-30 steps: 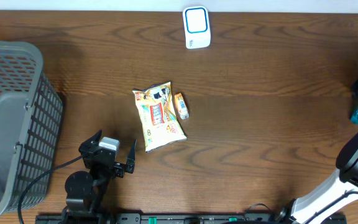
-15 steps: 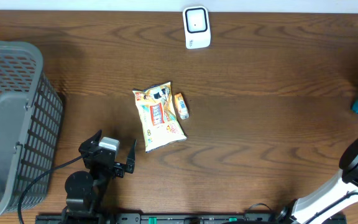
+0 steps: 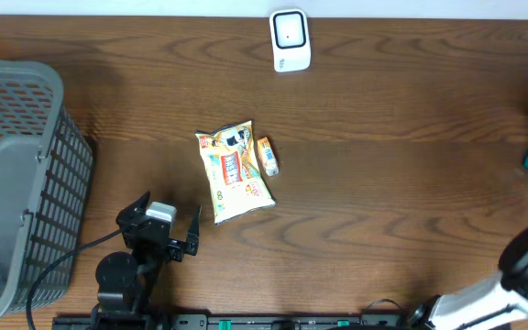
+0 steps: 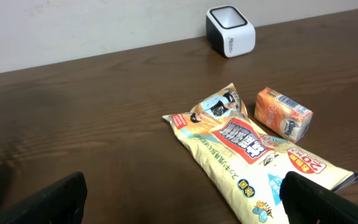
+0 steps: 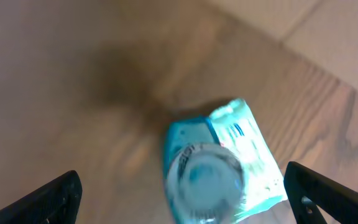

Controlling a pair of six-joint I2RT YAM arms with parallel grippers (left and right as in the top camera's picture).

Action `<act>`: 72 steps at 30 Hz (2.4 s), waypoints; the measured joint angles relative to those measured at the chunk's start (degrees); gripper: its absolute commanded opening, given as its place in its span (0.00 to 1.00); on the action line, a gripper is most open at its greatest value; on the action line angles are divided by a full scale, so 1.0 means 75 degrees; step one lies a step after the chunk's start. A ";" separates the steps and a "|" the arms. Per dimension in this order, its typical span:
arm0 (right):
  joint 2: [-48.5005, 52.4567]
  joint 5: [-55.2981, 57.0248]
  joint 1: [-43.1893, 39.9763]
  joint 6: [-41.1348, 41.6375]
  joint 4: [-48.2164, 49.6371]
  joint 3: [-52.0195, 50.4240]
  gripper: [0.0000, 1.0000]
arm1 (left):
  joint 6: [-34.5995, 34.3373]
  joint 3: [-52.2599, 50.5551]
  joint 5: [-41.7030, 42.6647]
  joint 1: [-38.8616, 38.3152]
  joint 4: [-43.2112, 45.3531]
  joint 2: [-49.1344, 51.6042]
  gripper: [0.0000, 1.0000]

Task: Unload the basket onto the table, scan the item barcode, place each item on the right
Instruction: 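Move the right gripper over to the orange box, then grasp the orange box beside the yellow pack with the right gripper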

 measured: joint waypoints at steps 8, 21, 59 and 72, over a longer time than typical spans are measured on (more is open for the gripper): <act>-0.2652 -0.3416 0.0087 0.1011 -0.0714 0.0041 0.99 | 0.0000 0.0000 0.0000 0.0000 0.0000 0.0000 0.98; -0.2206 -0.5636 0.3806 0.1661 -0.3051 0.0035 0.99 | 0.0000 0.0000 0.0003 0.0003 0.0000 0.0000 0.98; -0.0554 -0.4403 0.8915 0.5080 -0.2812 -0.0009 0.99 | 0.0000 0.0000 0.0000 0.0000 0.0000 0.0000 0.98; -0.0542 -0.3789 0.8956 1.0439 -0.2806 -0.0848 0.99 | 0.0000 0.0000 0.0000 0.0000 0.0000 0.0000 0.98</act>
